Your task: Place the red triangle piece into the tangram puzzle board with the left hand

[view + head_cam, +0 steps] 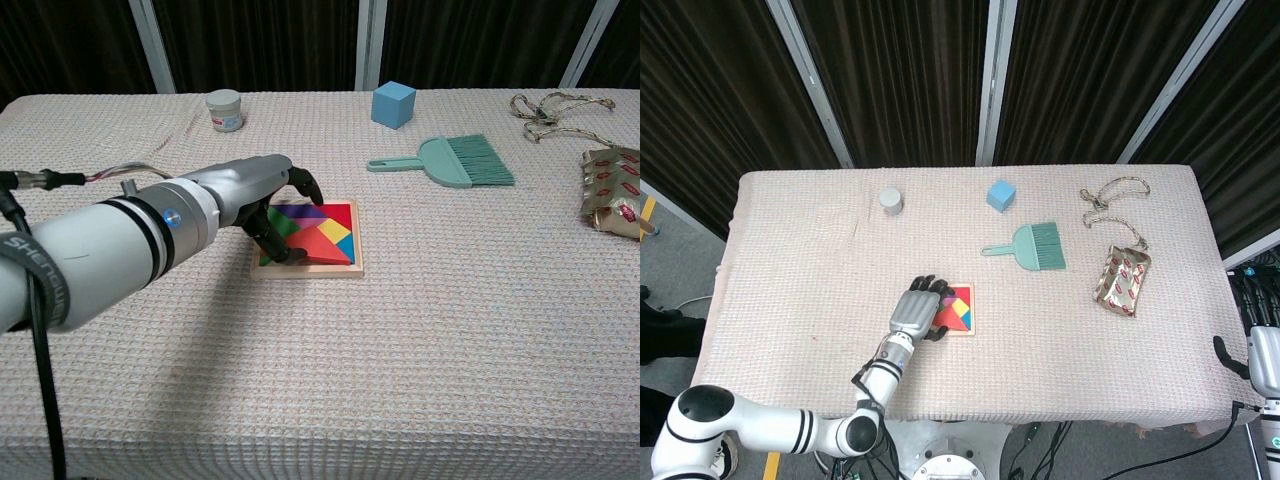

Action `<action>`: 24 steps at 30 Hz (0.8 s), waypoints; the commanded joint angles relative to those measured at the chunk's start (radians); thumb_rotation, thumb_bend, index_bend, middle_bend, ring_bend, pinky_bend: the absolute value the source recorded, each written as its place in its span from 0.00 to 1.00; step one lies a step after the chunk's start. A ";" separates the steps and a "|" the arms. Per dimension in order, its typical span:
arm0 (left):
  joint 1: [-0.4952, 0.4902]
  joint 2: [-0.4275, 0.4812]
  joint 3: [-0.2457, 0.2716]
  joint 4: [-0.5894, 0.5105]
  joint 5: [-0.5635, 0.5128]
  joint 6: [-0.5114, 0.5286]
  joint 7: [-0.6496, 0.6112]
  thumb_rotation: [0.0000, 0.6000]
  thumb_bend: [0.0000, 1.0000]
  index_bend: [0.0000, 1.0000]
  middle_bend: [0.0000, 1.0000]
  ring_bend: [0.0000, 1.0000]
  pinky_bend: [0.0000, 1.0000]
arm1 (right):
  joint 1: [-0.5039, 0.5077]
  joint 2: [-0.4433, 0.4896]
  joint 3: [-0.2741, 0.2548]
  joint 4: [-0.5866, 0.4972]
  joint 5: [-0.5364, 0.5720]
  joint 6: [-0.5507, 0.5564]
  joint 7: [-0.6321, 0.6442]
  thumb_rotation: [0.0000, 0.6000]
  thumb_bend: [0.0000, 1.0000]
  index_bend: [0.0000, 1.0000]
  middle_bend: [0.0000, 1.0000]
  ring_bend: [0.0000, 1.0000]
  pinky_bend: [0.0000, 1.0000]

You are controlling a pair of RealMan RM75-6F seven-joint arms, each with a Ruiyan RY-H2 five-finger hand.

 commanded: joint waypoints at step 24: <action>0.015 0.133 0.067 -0.152 -0.082 0.006 0.052 1.00 0.30 0.32 0.11 0.00 0.04 | 0.000 -0.002 0.001 -0.002 -0.002 0.003 -0.005 1.00 0.27 0.00 0.00 0.00 0.00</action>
